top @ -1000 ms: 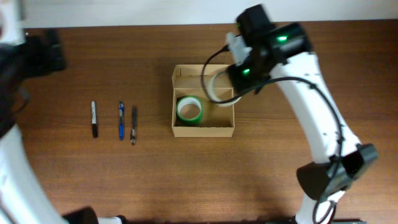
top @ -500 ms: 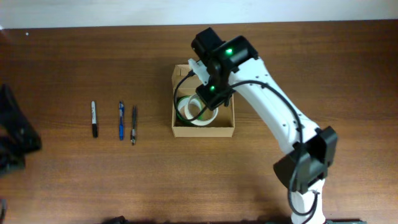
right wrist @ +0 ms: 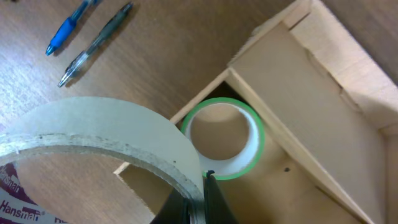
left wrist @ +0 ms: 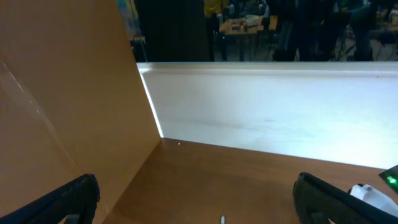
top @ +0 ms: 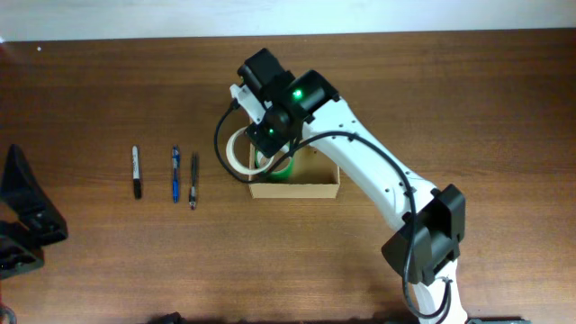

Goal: Pack container
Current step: 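Carry the white tape roll into the box beside the green tape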

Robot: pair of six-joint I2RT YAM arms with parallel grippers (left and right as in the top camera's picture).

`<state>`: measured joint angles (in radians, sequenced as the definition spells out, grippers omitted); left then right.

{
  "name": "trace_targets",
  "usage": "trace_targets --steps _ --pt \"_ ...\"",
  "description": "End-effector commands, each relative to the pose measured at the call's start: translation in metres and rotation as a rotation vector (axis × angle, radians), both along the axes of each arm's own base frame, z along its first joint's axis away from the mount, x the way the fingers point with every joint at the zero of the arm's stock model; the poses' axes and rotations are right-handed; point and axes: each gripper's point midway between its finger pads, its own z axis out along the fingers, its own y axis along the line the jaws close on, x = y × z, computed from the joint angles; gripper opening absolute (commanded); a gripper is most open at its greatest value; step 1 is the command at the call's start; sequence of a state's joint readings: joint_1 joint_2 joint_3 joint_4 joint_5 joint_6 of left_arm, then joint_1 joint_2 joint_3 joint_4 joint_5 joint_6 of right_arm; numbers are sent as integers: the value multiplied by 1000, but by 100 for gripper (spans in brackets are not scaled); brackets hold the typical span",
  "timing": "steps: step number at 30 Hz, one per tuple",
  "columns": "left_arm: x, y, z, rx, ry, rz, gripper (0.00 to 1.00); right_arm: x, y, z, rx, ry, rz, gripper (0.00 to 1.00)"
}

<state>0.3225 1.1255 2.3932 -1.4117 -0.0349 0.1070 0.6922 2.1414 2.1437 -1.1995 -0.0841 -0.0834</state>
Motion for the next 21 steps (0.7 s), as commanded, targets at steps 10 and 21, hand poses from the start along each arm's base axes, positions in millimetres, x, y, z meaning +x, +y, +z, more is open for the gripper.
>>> trace_targets --steps 10,21 --pt "2 3 -6 -22 18 14 99 7 -6 -56 -108 72 -28 4" --pt "8 5 -12 -29 39 14 99 12 -23 -58 -147 73 -57 4"
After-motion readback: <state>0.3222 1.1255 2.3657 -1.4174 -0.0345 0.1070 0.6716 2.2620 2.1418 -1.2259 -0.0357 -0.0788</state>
